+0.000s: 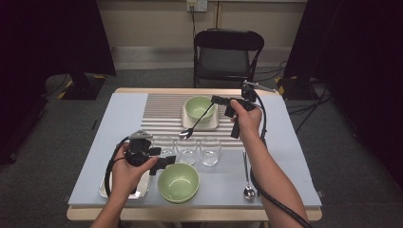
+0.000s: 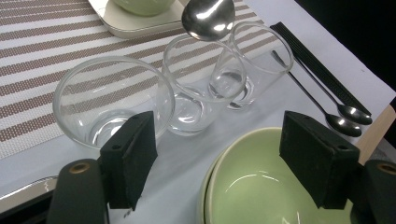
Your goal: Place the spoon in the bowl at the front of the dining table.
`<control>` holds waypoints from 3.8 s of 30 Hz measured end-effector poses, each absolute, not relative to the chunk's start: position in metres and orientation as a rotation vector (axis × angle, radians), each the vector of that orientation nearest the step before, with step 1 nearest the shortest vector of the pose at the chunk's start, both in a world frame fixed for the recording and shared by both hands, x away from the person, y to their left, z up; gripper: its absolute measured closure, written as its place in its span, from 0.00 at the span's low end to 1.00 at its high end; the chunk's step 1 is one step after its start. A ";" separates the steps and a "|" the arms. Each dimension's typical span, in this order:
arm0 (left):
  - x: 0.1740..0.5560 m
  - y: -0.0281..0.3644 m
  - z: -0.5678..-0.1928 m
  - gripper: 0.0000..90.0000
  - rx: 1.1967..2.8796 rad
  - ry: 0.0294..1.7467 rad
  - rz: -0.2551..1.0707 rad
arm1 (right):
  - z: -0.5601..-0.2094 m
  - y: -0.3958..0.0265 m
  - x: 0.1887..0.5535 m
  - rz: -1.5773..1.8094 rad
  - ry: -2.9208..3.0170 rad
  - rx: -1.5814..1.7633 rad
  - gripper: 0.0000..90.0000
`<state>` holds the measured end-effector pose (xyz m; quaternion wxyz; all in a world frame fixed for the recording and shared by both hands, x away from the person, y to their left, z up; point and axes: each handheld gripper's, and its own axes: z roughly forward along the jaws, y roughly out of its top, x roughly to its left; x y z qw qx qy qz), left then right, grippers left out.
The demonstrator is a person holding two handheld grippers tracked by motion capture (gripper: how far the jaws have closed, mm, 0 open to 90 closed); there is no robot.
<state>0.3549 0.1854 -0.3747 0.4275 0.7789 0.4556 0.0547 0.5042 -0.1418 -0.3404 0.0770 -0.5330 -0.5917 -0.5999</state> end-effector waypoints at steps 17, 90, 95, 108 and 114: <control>0.353 0.199 -0.379 0.29 1.934 1.142 0.116 | -0.339 -0.150 0.516 -1.823 -1.792 -1.671 1.00; 0.362 0.208 -0.390 0.29 1.959 1.164 0.070 | -0.348 -0.155 0.553 -1.868 -1.729 -1.800 1.00; 0.362 0.207 -0.391 0.29 1.965 1.168 0.068 | -0.351 -0.154 0.555 -1.867 -1.727 -1.802 1.00; 0.362 0.203 -0.392 0.29 1.978 1.160 0.057 | -0.350 -0.158 0.559 -1.884 -1.720 -1.824 1.00; 0.361 0.204 -0.391 0.29 1.977 1.156 0.056 | -0.351 -0.155 0.562 -1.889 -1.714 -1.830 1.00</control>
